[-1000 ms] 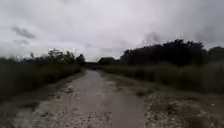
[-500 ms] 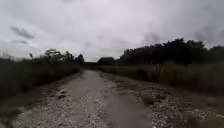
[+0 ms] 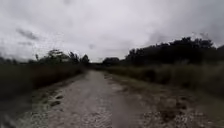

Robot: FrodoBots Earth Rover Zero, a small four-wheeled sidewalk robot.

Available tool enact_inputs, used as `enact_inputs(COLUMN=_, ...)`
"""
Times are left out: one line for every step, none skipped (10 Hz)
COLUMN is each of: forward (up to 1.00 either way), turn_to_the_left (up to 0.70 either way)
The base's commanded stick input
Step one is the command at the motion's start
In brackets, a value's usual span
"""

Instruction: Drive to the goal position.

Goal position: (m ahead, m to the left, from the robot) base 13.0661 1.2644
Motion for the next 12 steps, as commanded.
enact_inputs(forward=0.7, turn_to_the_left=0.0)
enact_inputs(forward=0.7, turn_to_the_left=0.0)
enact_inputs(forward=0.7, turn_to_the_left=0.0)
enact_inputs(forward=0.7, turn_to_the_left=0.0)
enact_inputs(forward=0.7, turn_to_the_left=0.0)
enact_inputs(forward=0.7, turn_to_the_left=0.11)
enact_inputs(forward=0.7, turn_to_the_left=0.34)
enact_inputs(forward=0.7, turn_to_the_left=0.35)
enact_inputs(forward=0.7, turn_to_the_left=0.35)
enact_inputs(forward=0.7, turn_to_the_left=0.35)
enact_inputs(forward=0.7, turn_to_the_left=0.35)
enact_inputs(forward=0.7, turn_to_the_left=0.09)
